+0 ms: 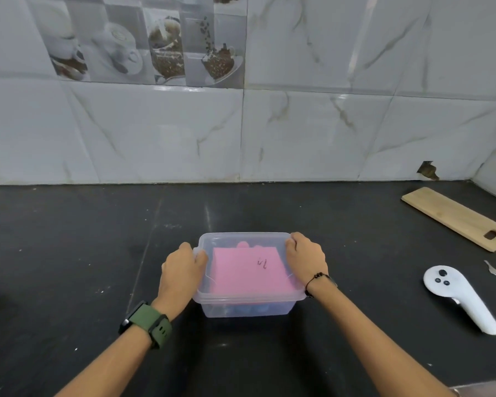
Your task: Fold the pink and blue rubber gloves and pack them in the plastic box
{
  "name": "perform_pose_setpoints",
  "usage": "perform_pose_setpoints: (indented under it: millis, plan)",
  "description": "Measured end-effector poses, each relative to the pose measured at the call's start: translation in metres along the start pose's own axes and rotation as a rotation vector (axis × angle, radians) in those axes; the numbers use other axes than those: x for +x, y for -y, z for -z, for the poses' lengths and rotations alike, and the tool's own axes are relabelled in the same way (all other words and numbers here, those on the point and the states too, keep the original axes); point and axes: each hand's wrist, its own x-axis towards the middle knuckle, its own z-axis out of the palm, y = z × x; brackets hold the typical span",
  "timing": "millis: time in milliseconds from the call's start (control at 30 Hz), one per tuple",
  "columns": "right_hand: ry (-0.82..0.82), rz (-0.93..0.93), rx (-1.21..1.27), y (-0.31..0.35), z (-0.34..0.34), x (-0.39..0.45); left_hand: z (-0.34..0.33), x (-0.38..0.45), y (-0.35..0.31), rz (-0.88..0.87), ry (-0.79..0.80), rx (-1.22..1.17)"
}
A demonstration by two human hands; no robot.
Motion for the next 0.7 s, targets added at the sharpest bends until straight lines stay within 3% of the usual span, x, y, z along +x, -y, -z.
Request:
perform_pose_setpoints:
  millis: [300, 567, 700]
  plan:
    - [0.101, 0.135, 0.056, 0.072, -0.054, -0.030, 0.069, -0.009, 0.073, 0.111, -0.141, 0.033]
    - [0.087, 0.152, 0.020, 0.090, -0.063, -0.046, 0.082, -0.013, 0.087, 0.134, -0.104, 0.028]
    - [0.062, 0.138, -0.126, 0.092, -0.062, -0.050, 0.084, -0.016, 0.083, 0.133, -0.101, 0.027]
